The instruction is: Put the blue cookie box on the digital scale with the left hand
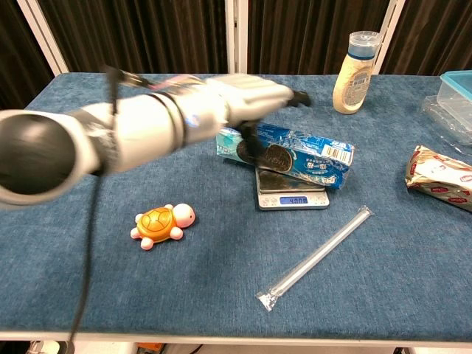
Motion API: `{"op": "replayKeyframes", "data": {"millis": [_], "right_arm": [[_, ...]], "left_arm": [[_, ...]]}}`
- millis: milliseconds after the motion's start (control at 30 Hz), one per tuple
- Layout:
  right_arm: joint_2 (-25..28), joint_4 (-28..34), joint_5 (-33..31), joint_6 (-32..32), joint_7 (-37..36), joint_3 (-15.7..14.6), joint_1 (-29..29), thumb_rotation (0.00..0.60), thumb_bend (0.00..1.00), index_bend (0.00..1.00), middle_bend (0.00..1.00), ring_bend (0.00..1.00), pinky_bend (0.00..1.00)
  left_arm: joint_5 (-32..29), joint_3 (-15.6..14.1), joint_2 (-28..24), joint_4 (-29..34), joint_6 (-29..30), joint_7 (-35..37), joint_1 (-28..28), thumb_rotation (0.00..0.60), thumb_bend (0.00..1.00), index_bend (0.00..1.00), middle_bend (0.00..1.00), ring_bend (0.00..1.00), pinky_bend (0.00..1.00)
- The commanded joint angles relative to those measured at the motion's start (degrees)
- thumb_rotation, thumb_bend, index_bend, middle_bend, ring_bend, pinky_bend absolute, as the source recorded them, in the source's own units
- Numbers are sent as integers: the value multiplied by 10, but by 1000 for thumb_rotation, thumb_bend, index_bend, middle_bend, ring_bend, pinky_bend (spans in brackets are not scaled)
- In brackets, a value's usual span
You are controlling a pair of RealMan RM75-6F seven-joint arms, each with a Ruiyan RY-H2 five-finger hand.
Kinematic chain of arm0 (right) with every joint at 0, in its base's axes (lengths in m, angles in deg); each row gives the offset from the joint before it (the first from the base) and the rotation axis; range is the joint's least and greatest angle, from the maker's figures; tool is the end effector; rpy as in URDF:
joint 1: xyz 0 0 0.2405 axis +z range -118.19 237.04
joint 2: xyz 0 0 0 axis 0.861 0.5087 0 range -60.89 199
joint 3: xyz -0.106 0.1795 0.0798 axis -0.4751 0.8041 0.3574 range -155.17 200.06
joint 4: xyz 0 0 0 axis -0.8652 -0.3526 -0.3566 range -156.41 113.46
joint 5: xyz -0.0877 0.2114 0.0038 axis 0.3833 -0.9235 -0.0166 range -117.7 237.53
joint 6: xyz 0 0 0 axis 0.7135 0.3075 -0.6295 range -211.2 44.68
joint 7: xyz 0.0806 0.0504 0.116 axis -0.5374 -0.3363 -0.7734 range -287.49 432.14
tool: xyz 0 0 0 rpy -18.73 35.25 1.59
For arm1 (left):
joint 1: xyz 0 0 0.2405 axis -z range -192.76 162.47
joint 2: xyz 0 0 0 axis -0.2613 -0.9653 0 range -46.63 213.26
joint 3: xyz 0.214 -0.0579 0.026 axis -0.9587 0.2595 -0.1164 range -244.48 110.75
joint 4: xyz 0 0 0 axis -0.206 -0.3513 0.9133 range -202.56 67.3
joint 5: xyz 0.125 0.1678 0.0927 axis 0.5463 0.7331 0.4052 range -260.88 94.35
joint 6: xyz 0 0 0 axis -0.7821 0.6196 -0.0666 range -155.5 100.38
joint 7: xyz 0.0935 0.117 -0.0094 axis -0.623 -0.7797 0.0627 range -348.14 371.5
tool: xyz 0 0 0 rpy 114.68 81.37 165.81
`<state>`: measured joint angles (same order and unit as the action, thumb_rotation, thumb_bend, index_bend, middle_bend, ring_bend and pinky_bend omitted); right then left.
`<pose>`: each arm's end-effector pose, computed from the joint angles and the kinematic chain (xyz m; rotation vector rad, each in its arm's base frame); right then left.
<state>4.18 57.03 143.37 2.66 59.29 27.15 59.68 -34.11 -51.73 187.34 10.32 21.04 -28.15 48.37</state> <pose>-0.3524 -0.1686 0.1649 1.2474 -0.9169 0.8645 0.0171 0.3289 -0.1122 -2.1468 -0.7042 -0.9078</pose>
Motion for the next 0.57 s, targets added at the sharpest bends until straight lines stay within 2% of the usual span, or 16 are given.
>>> {"op": "replayKeyframes", "data": {"millis": [33,133,233,367,467,567], "right_arm": [[-2,5,5,-2,7,-2,3,600,164,0,0,0,0],[-5,12,13,-5,18,-5,7,600,163,0,0,0,0],[-10,18,18,-9,29,-7,13,600,163,0,0,0,0],[-20,20,20,-13,40,-6,19,600,163,0,0,0,0],[-24,23,18,-18,50,-6,23,600,164,0,0,0,0],[-27,24,14,-24,64,-6,25,600,164,0,0,0,0]], "left_arm": [[-70,-42,-96,123,107,-69,-64,600,188,0,47,0,15],[-57,-74,-152,177,172,-43,-123,600,187,0,48,0,4],[22,-117,-195,184,230,30,-190,600,183,0,48,0,0],[195,-192,-230,129,303,203,-283,600,177,0,49,0,0],[265,-231,-236,80,357,267,-337,600,135,0,49,0,0],[309,-253,-236,41,400,314,-381,600,100,0,67,0,0]]}}
